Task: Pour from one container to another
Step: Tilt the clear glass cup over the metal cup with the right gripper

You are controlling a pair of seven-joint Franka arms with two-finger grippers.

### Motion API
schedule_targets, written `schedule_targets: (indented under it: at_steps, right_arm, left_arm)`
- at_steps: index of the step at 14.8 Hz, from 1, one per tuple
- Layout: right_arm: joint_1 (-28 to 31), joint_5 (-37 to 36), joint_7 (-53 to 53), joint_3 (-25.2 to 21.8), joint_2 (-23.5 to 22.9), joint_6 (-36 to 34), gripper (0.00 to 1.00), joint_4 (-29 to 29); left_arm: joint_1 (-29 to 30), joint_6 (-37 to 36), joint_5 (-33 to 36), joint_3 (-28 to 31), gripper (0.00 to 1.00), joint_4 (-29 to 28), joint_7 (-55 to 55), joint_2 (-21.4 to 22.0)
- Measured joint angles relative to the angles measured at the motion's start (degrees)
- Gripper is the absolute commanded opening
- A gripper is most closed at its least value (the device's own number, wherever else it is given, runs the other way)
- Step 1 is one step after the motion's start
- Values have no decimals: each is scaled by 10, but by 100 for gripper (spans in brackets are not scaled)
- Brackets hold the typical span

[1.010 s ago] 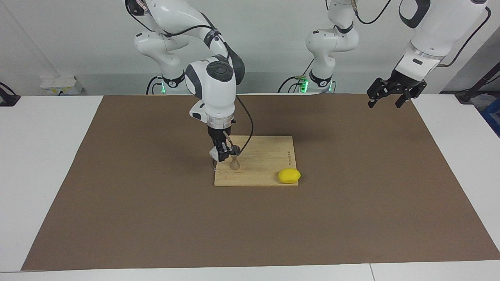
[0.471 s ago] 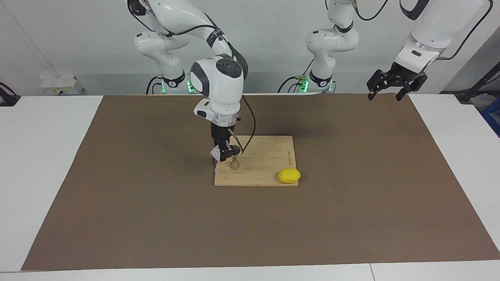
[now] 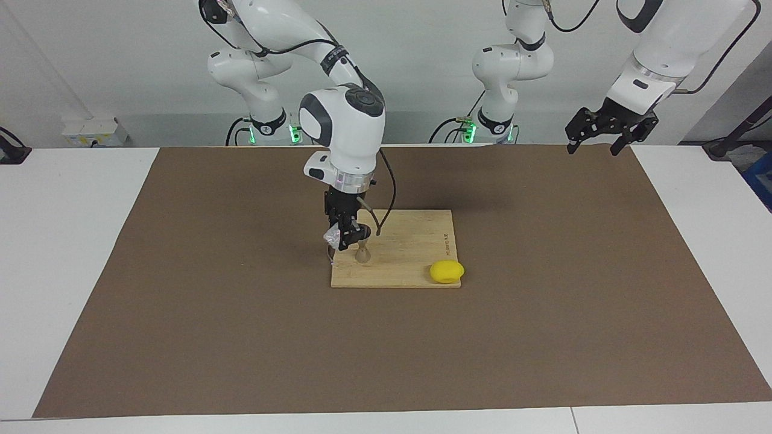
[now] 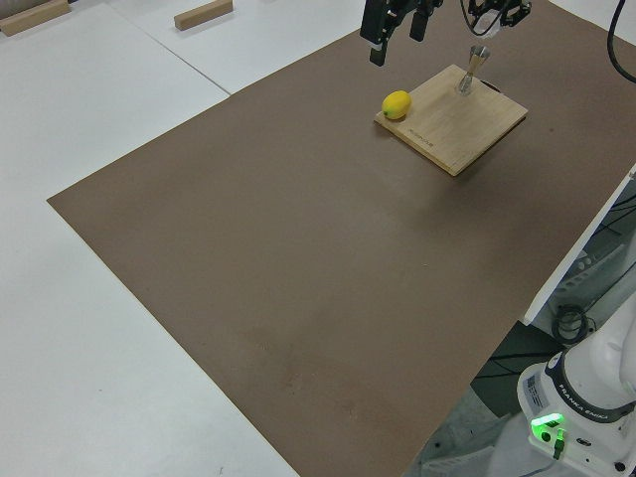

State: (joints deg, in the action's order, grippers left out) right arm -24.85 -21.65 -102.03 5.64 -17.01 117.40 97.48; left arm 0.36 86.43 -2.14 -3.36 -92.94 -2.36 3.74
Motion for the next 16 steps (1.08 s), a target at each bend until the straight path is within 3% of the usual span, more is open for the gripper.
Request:
schedule_targets:
  at_steps: [9, 16]
  right_arm:
    - [-2, 0, 0, 0, 0, 2, 4, 1]
    - [17, 106, -12, -1, 0, 3, 5, 1]
  left_arm:
    - [1, 1, 1, -2, 100, -6, 0, 0]
    - [1, 28, 1, -1, 100, -7, 0, 0]
